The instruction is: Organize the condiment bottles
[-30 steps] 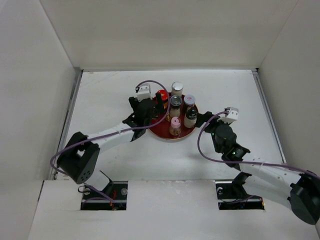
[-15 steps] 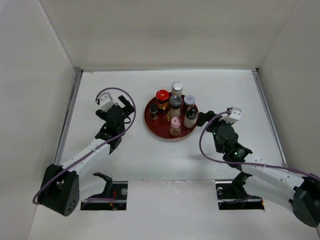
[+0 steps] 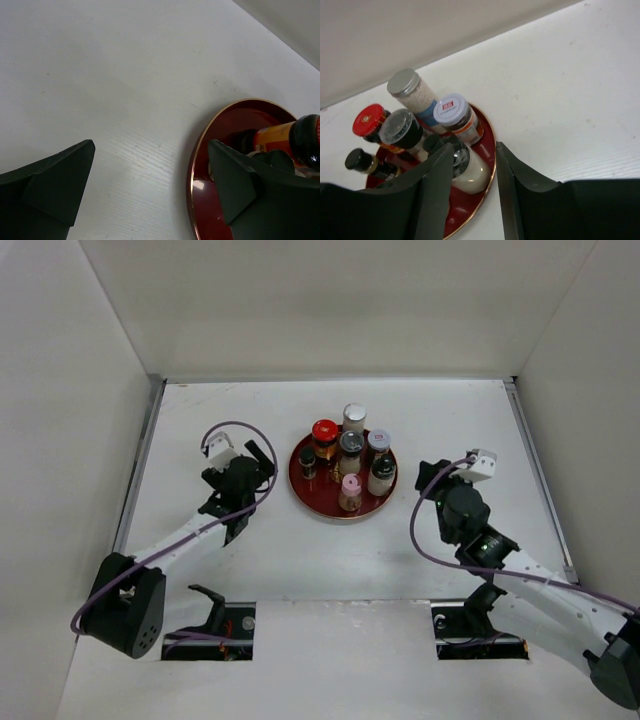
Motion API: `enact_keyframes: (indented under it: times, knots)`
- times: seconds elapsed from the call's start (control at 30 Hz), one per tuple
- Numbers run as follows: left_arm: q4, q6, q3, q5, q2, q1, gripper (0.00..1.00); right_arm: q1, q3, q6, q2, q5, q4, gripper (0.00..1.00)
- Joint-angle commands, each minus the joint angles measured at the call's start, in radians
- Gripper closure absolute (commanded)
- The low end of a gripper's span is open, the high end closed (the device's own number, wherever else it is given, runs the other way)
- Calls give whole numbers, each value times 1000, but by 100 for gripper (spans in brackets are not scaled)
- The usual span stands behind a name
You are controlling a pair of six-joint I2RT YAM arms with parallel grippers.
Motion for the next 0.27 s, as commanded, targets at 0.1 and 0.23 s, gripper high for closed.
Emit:
enact_keyframes:
  times: [0.1,0.23]
  knots:
    - [27,-13,6,-1,-20,-26,0,-49,56,-6,-27,51,-38,54]
    - [13,-10,18,13,8,-29,0,-50,64,1,6,45,-38,54]
